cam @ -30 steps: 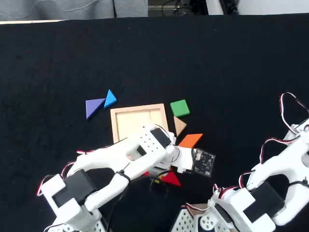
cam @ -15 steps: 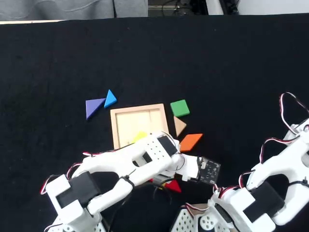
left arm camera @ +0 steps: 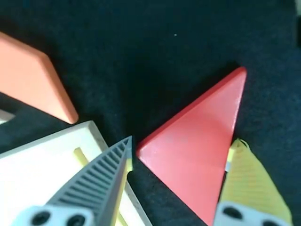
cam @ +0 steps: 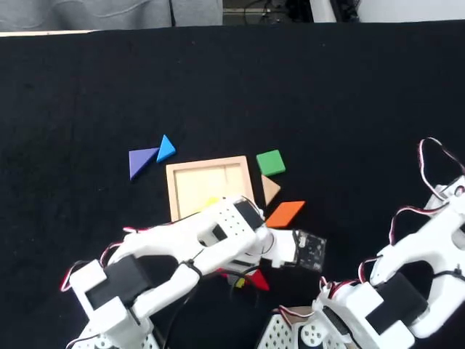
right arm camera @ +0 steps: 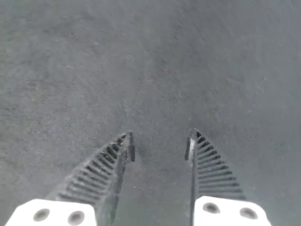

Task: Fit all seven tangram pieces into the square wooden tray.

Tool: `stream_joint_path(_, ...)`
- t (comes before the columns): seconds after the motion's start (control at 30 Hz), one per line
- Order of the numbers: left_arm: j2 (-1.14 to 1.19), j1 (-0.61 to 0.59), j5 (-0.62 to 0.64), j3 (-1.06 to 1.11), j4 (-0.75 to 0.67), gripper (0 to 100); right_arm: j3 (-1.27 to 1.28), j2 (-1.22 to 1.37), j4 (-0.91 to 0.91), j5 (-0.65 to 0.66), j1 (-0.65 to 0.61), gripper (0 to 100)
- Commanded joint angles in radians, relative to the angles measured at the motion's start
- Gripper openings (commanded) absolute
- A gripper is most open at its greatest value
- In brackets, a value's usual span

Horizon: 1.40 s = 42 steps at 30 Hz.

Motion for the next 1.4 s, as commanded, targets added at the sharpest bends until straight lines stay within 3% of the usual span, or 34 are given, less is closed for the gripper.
stream_joint_path(0.0,0.046,-0.018,0.017,-0.051,0.003,30,-0.033,-0.01,0.003,0.006,-0.018,19.1)
stream_joint_path(0.33,0.215,-0.021,0.02,-0.283,0.224,30,-0.033,-0.01,0.005,0.023,-0.018,19.1)
stream_joint_path(0.53,0.18,-0.013,0.048,-0.289,0.204,23,-0.033,-0.012,0.005,0.021,-0.015,19.1)
stream_joint_path(0.83,-0.015,-0.012,0.04,-0.214,0.207,23,-0.033,-0.008,0.0,0.023,-0.014,19.1)
stream_joint_path(1.07,-0.163,-0.105,-0.178,-0.217,0.381,23,-0.033,-0.008,0.0,0.018,-0.017,19.1)
stream_joint_path(1.27,-0.17,-0.302,-0.512,-0.219,0.382,23,-0.033,-0.008,0.003,0.018,-0.018,19.1)
stream_joint_path(1.37,-0.167,-0.358,-0.618,-0.219,0.339,23,-0.033,-0.008,0.003,0.018,-0.018,19.1)
